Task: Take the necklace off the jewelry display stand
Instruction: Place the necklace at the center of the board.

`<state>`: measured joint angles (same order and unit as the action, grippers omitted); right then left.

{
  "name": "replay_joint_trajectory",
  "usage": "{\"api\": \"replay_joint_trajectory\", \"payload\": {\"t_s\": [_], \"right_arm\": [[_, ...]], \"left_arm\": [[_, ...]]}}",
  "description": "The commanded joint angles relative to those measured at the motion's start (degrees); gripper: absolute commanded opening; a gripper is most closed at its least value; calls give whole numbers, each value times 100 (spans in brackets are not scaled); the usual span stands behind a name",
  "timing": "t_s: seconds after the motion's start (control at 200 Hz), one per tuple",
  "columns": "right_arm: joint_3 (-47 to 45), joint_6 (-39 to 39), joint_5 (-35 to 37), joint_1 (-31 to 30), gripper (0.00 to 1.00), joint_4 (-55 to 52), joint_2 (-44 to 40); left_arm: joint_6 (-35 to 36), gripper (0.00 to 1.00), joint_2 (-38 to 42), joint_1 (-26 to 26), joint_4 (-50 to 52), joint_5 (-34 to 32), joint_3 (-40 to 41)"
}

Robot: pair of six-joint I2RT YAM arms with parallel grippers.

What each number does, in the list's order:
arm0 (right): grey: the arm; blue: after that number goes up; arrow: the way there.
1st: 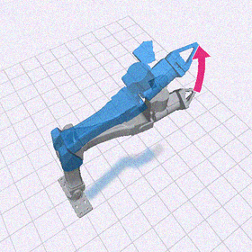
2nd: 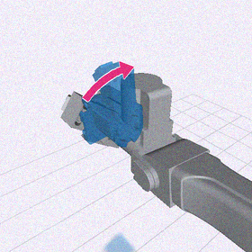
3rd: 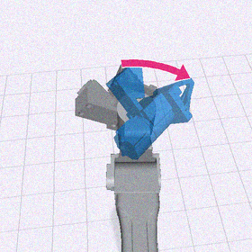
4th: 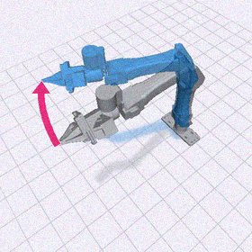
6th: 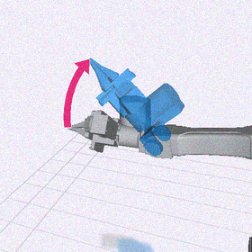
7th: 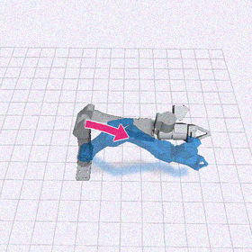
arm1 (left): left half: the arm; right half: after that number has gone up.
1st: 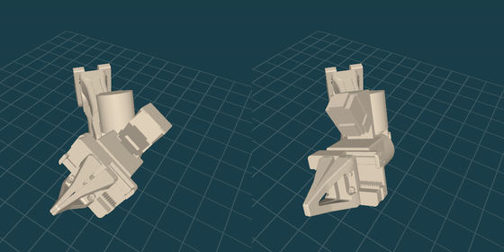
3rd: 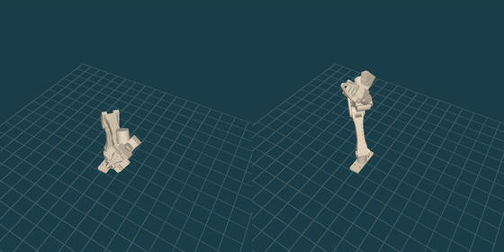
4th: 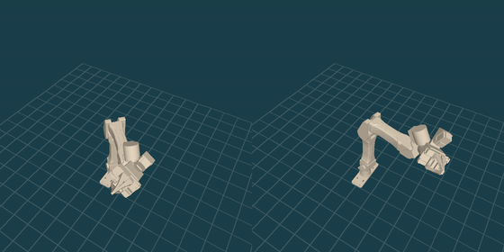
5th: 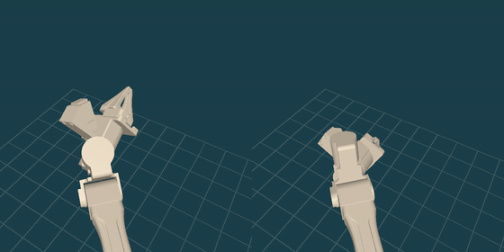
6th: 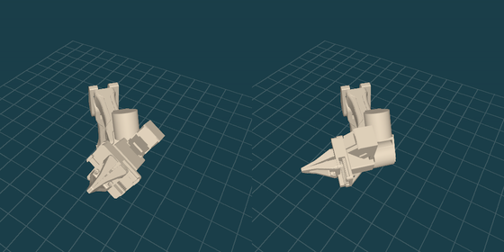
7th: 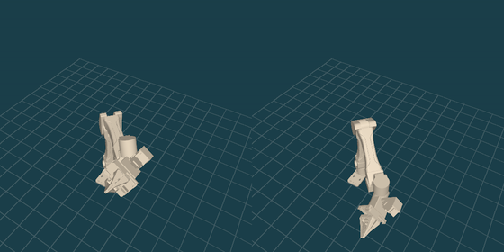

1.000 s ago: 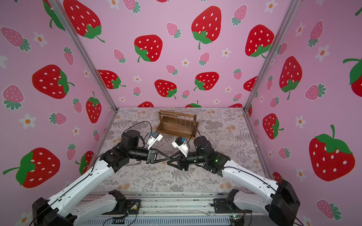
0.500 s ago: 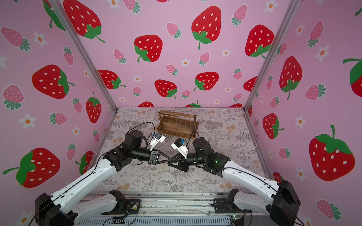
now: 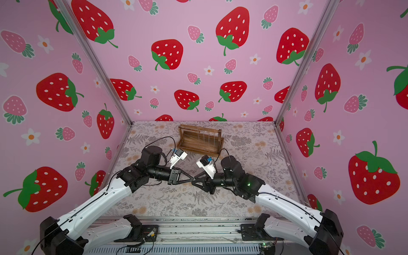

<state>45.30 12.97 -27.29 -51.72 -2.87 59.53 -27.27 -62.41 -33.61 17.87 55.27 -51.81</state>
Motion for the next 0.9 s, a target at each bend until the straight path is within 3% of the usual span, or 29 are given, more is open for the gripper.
{"api": "replay_joint_trajectory", "payload": {"t_s": [0.0,0.35,0.725,0.895], "right_arm": [[36,-84,184,11,34,-14,28],[110,-140,139,9,33,-20,147],[112,-76,107,13,14,-20,122],[50,-17,98,0,0,-20,44]], "left_arm": [[89,0,-30,-95,123,198,-266],[90,0,-49,-118,163,292,-329],[133,0,-52,-138,206,222,-312],[208,0,-74,-142,311,106,-312]]}}
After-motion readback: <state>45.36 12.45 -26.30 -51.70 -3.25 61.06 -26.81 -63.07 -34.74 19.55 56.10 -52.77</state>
